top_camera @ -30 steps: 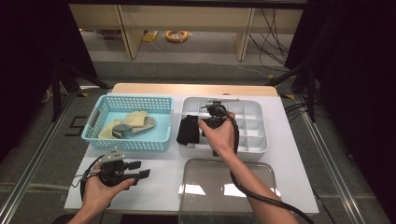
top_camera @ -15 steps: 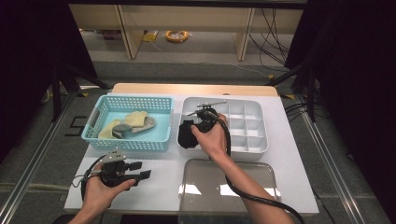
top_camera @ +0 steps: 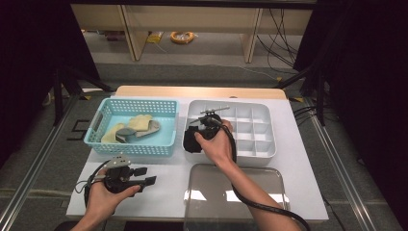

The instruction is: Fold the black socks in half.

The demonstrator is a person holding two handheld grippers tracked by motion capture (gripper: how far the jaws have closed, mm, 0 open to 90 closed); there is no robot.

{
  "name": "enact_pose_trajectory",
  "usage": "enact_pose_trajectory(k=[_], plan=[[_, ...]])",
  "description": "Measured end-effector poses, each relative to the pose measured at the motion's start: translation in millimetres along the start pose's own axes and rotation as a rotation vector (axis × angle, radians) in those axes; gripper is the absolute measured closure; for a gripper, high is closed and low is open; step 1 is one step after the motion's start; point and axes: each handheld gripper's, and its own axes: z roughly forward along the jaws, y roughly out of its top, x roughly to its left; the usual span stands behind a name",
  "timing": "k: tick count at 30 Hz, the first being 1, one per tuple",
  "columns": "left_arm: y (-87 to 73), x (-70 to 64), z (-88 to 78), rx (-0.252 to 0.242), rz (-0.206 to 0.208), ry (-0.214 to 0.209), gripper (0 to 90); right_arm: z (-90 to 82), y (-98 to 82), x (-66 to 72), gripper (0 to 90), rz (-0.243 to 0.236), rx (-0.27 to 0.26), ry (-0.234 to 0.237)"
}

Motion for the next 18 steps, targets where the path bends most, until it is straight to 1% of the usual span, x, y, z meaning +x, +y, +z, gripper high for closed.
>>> enact_pose_trajectory(k=[1, 2, 3, 4, 5, 6, 7, 8, 9, 10, 11, 12, 13, 14, 15, 16, 17, 18], plan=[[0.0, 0.5, -0.3, 0.005, 0.003, -0.001, 43.1, 0.5, 0.8, -3.1, 62.1, -0.007, -0.008, -0.002], [-0.3, 0.6, 0.2, -0.001, 0.001, 0.002, 43.1, -0.7, 1.2, -4.9, 58.9, -0.003, -0.006, 0.008], [-0.2, 0.2, -0.2, 0.003, -0.001, 0.01, 43.1, -1.7, 1.8, -4.4, 57.1, 0.023, -0.008, 0.017], [-0.4, 0.3, 0.0, 0.0, -0.001, 0.012, 43.0, -3.1, 2.3, -5.9, 55.9, 0.006, -0.007, 0.007], [-0.2, 0.7, -0.3, 0.004, -0.002, 0.007, 43.0, -4.5, 3.0, -6.0, 54.8, 0.01, -0.009, 0.008], [-0.2, 1.2, -0.4, 0.005, -0.002, -0.001, 43.1, -5.7, 4.1, -4.2, 53.4, 0.045, -0.014, 0.008], [-0.4, 1.0, -0.3, -0.001, -0.002, 0.003, 43.0, -8.0, 5.0, -4.6, 52.3, 0.048, -0.009, 0.005], [0.0, 1.2, -1.0, 0.005, 0.001, -0.001, 43.0, -9.6, 5.3, -5.5, 51.9, 0.047, -0.025, 0.027], [-0.1, 1.0, -1.1, 0.001, 0.0, 0.0, 43.0, -12.5, 6.0, -5.4, 51.5, 0.047, -0.019, 0.025], [0.0, 0.7, -1.5, 0.002, 0.0, 0.001, 43.1, -13.0, 6.3, -7.0, 52.4, 0.018, -0.05, 0.035], [0.0, 0.3, -1.7, 0.002, 0.002, 0.006, 43.1, -15.5, 6.1, -6.9, 56.0, 0.009, -0.047, 0.033], [0.1, 0.2, -1.7, 0.002, 0.003, 0.003, 43.1, -18.5, 5.7, -4.5, 59.7, 0.03, -0.015, 0.031], [0.2, -0.2, -1.5, 0.001, 0.003, 0.002, 43.1, -18.7, 4.8, -5.0, 63.4, -0.009, -0.009, 0.012], [0.3, -0.4, -1.5, 0.002, 0.005, 0.003, 43.1, -18.9, 4.3, -3.8, 67.2, -0.015, -0.001, 0.024], [0.3, -0.6, -1.4, 0.003, 0.007, 0.003, 43.2, -17.5, 3.2, -3.1, 71.3, -0.035, 0.003, 0.01], [0.3, -0.6, -1.4, 0.004, 0.007, 0.0, 43.2, -16.2, 2.8, -2.9, 73.5, -0.037, 0.01, 0.015], [0.3, -0.4, -1.7, 0.006, 0.007, -0.003, 43.3, -14.0, 2.5, -4.2, 74.9, -0.054, 0.014, 0.003], [0.0, -1.1, -1.7, 0.0, 0.005, 0.01, 43.3, -12.7, 2.2, -4.2, 75.9, -0.051, 0.023, 0.005]])
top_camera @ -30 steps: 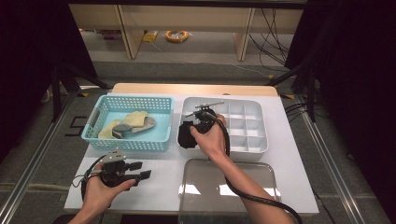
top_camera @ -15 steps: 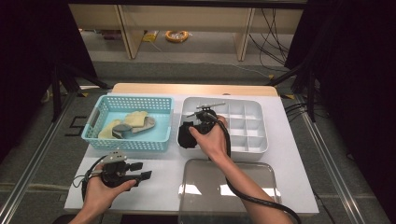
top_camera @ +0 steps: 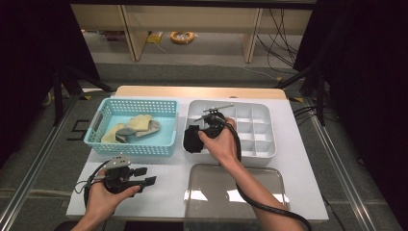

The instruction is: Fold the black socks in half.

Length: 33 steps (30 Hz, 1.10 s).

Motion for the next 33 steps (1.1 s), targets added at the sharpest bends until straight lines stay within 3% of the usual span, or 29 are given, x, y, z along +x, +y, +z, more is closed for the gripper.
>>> enact_pose_trajectory(k=[1, 3, 8, 13, 15, 16, 22, 24, 27, 29, 33], plan=[[-0.2, 0.1, 0.2, -0.005, -0.003, -0.002, 43.3, 0.9, 0.1, 0.8, 76.6, 0.015, -0.004, 0.007], [-0.1, 1.4, -0.1, 0.004, -0.002, -0.005, 43.4, 3.0, -0.7, 0.3, 77.5, -0.027, -0.002, -0.008], [0.1, 0.6, 0.8, 0.005, 0.002, -0.013, 43.6, 7.4, -2.8, 3.7, 79.1, -0.01, 0.021, 0.0], [0.1, 0.5, 0.6, 0.008, 0.003, -0.01, 43.7, 11.1, -5.0, 4.8, 79.5, -0.053, 0.021, -0.023], [0.1, 0.5, 0.6, 0.01, 0.004, -0.016, 43.7, 12.9, -5.2, 8.8, 79.6, -0.019, 0.031, -0.024], [0.2, 0.5, 0.5, 0.01, 0.005, -0.016, 43.7, 13.9, -5.6, 8.8, 79.7, -0.032, 0.033, -0.012], [0.4, 0.4, 0.6, 0.008, 0.005, -0.012, 43.9, 21.7, -10.4, 12.9, 79.9, -0.066, 0.071, -0.036], [0.4, 0.3, 0.7, 0.008, 0.005, -0.012, 43.9, 24.2, -11.0, 11.4, 80.0, -0.054, 0.098, -0.028], [0.1, 0.1, 1.0, 0.012, 0.004, -0.018, 43.9, 26.0, -10.7, 12.2, 80.0, 0.005, 0.146, -0.036], [0.1, -0.2, 1.9, 0.01, 0.001, -0.017, 43.9, 25.2, -8.7, 12.4, 80.0, -0.011, 0.152, -0.033], [0.3, -0.3, 1.6, 0.011, 0.003, -0.021, 44.0, 27.3, -8.1, 16.5, 80.0, -0.061, 0.172, -0.08]])
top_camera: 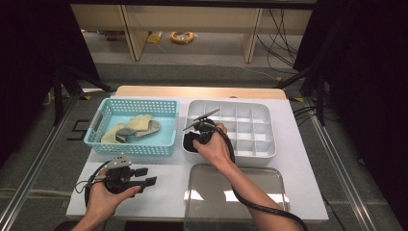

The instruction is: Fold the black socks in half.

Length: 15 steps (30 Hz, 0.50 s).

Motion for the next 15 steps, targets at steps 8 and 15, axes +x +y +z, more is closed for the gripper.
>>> enact_pose_trajectory(k=[8, 15], plan=[[-0.5, 0.0, -0.5, -0.006, 0.001, 0.001, 44.0, -3.0, 1.5, 0.4, 76.0, -0.034, 0.004, 0.012], [-0.1, 0.0, -0.2, -0.01, 0.001, 0.003, 44.1, -26.2, 7.4, -5.8, 73.2, -0.008, -0.129, 0.045]])
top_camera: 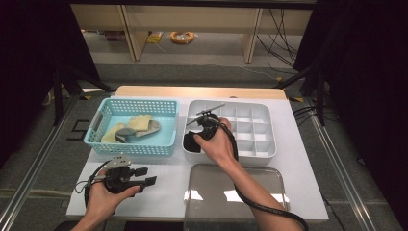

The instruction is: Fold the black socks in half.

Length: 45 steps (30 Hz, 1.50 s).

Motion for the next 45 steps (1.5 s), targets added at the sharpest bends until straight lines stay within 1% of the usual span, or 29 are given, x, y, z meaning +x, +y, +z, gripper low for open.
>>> enact_pose_trajectory(k=[2, 3, 4, 5, 9, 12, 15, 16, 17, 18, 20, 22, 23, 24, 25, 26, 28, 30, 31, 32, 33, 34, 37, 39, 40, 41, 42, 43, 45], plan=[[-0.2, -0.2, -0.3, -0.003, 0.001, -0.001, 44.1, -2.4, 3.7, -3.3, 72.7, 0.015, -0.025, 0.015], [-0.3, 0.0, -0.4, -0.003, 0.0, -0.001, 44.1, -2.1, 4.9, -2.9, 72.0, 0.023, -0.038, 0.002], [-0.4, 0.0, -0.4, -0.003, -0.002, -0.001, 44.1, -0.2, 5.2, -5.8, 71.1, -0.017, -0.04, -0.007], [-0.4, 0.4, -0.8, 0.001, 0.0, 0.0, 44.0, 1.5, 6.0, -4.3, 70.3, 0.011, -0.035, 0.0], [-0.2, 0.4, -0.5, 0.001, 0.002, -0.002, 44.1, 11.9, 3.6, -5.4, 74.7, -0.021, -0.005, 0.004], [-0.2, 0.5, -0.6, 0.004, 0.002, -0.003, 44.1, 16.8, 1.8, -2.3, 82.3, 0.001, 0.027, 0.019], [-0.1, 0.6, -0.9, 0.0, 0.002, -0.001, 44.2, 18.7, 1.7, -1.6, 85.3, -0.016, 0.038, 0.003], [-0.2, 0.3, -0.8, -0.005, -0.001, -0.001, 44.2, 18.9, 2.4, -0.8, 85.7, -0.006, 0.037, 0.015], [-0.1, 0.1, -0.9, -0.006, -0.001, 0.002, 44.2, 19.7, 2.3, -0.9, 86.0, -0.022, 0.04, 0.0], [-0.2, 0.0, -0.8, -0.009, 0.001, 0.006, 44.2, 20.4, 2.4, 0.9, 86.2, -0.002, 0.051, -0.007], [0.0, 0.2, -0.9, -0.005, 0.003, 0.001, 44.4, 22.8, 1.5, 0.9, 86.5, -0.016, 0.052, -0.012], [0.0, 0.0, -0.8, -0.005, 0.004, 0.0, 44.4, 23.2, 1.1, 2.5, 86.6, 0.005, 0.068, -0.001], [0.2, 0.1, -1.1, -0.002, 0.005, -0.001, 44.4, 24.1, 0.1, 3.1, 86.7, 0.002, 0.076, -0.014], [0.2, 0.1, -1.1, -0.003, 0.006, -0.001, 44.5, 25.8, -0.3, 1.1, 86.7, -0.028, 0.065, -0.017], [0.2, 0.2, -1.1, -0.004, 0.005, 0.0, 44.5, 26.4, -0.4, 3.5, 86.8, 0.009, 0.084, -0.02], [0.1, 0.2, -1.1, -0.004, 0.005, 0.0, 44.6, 26.0, 0.0, 2.5, 86.8, 0.007, 0.084, 0.002], [0.0, 0.1, -1.0, -0.004, 0.006, 0.0, 44.6, 27.7, -1.1, 2.5, 86.9, -0.009, 0.076, -0.008], [0.2, -0.1, -1.4, -0.002, 0.008, 0.0, 44.7, 26.9, -1.0, 4.0, 86.9, 0.008, 0.1, -0.01], [0.3, -0.4, -1.5, -0.004, 0.007, 0.005, 44.7, 29.4, -1.8, 3.8, 87.0, -0.023, 0.087, -0.036], [0.2, -0.4, -1.2, -0.008, 0.007, 0.004, 44.7, 28.1, -1.6, 6.3, 87.0, 0.014, 0.102, -0.017], [0.4, -0.2, -1.5, -0.005, 0.007, 0.002, 44.7, 30.2, -3.1, 3.6, 87.0, -0.047, 0.09, -0.038], [0.3, -0.2, -1.5, -0.006, 0.007, 0.002, 44.8, 31.1, -3.3, 3.1, 87.0, -0.061, 0.086, -0.042], [0.3, -0.1, -1.7, -0.007, 0.007, 0.005, 44.9, 32.5, -3.9, 3.8, 87.0, -0.063, 0.088, -0.042], [0.4, -0.1, -2.2, -0.012, -0.005, 0.0, 45.1, 31.3, -3.0, 5.9, 86.9, -0.042, 0.103, -0.037], [0.7, 0.5, -2.7, -0.016, -0.005, -0.004, 45.0, 31.8, -3.7, 4.0, 86.8, -0.076, 0.096, -0.044], [1.0, 0.3, -3.1, -0.024, -0.003, -0.001, 44.6, 31.7, -4.0, 3.8, 86.4, -0.078, 0.092, -0.044], [1.5, -0.1, -4.1, -0.026, -0.001, 0.011, 43.7, 30.0, -3.6, 3.9, 85.8, -0.051, 0.095, -0.025], [1.9, 0.0, -4.1, -0.032, -0.005, 0.007, 42.4, 30.2, -4.7, 1.7, 84.5, -0.056, 0.085, -0.032], [1.8, -0.4, -3.8, -0.039, -0.007, 0.015, 40.7, 27.0, -5.3, 3.5, 79.9, -0.006, 0.085, -0.022]])
